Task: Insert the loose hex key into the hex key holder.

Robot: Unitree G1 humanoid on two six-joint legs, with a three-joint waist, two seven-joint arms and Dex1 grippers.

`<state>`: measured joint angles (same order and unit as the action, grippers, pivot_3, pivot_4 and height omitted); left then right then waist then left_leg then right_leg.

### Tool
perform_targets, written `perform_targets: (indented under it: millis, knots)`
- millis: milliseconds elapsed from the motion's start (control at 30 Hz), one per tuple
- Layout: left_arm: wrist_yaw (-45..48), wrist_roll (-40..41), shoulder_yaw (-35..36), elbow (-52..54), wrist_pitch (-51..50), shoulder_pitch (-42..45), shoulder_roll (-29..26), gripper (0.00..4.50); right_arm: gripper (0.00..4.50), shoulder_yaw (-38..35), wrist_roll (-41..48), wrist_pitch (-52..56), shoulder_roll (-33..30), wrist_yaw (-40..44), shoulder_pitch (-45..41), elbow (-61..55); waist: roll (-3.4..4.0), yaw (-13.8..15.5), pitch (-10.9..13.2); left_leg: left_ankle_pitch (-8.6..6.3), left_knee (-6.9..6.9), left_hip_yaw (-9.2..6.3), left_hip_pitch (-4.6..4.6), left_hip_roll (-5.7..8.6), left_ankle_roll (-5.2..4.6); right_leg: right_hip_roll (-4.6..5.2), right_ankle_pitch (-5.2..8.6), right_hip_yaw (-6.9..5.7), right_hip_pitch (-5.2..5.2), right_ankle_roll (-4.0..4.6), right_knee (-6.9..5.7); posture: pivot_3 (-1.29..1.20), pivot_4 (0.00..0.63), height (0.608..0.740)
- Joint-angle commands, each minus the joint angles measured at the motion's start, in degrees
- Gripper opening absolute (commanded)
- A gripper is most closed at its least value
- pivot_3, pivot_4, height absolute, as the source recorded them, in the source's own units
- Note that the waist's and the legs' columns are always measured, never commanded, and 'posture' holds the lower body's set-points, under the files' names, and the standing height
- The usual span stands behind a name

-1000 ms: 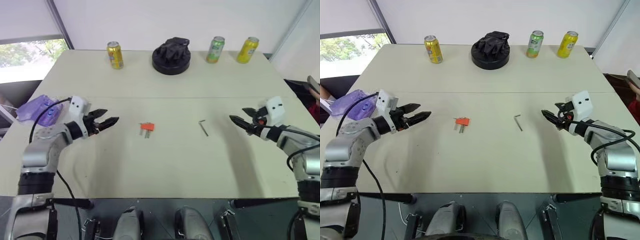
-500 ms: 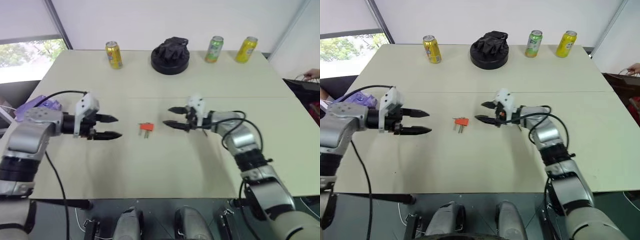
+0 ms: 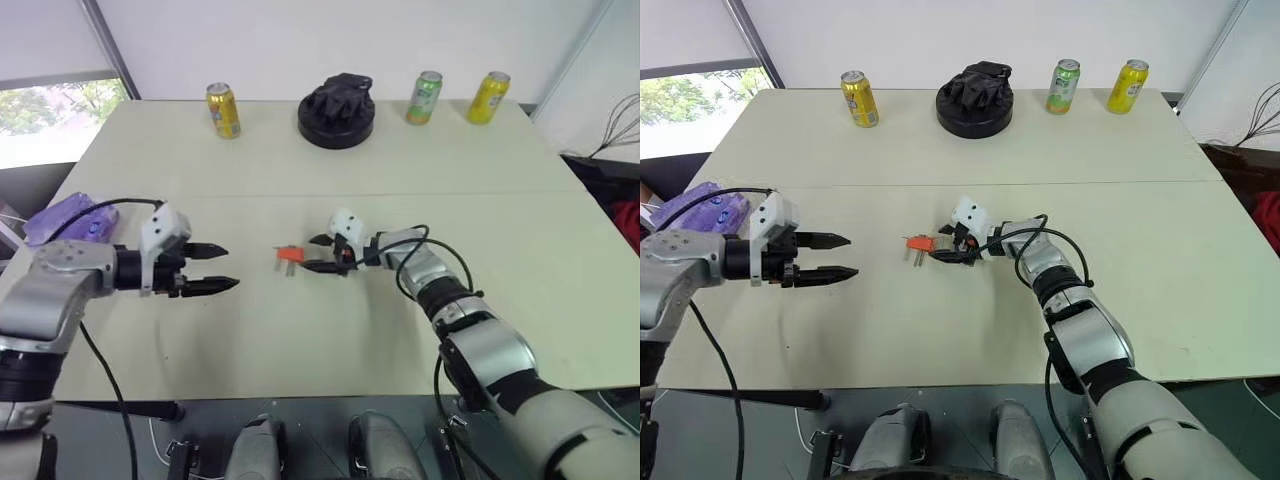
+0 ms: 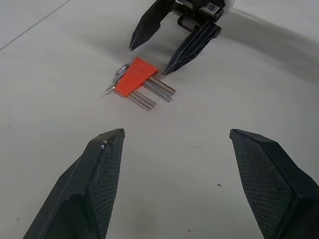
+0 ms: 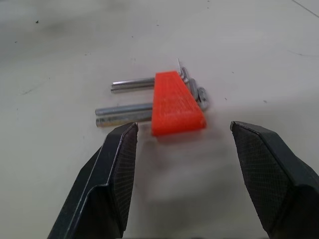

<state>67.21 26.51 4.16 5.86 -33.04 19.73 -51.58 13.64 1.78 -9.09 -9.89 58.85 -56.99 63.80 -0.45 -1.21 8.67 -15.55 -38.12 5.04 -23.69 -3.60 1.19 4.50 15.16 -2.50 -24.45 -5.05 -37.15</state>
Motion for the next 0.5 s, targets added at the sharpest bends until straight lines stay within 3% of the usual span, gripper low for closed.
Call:
perform_targets:
  millis: [33, 500]
  knots:
    - [-1.8, 1.3, 2.8, 2.5, -0.2, -0.6, 0.1, 3.51, 3.07, -1.7, -0.5, -2.0, 1.4, 0.0, -2.7, 1.1, 0.00, 0.0, 0.0, 0.00, 0.00, 0.01, 0.00, 0.00, 0.00, 0.00, 0.00, 0.01, 0.00, 0.00, 0.00, 0.00, 0.150, 0.740]
    - [-5.3, 1.6, 3.2, 3.1, 0.2, -1.7, 1.9, 3.51, 3.07, -3.5, -1.8, -3.0, 1.5, 1.6, -2.0, 2.3, 0.00, 0.0, 0.0, 0.00, 0.00, 0.02, 0.00, 0.00, 0.02, 0.01, 0.00, 0.01, 0.00, 0.00, 0.00, 0.00, 0.150, 0.740]
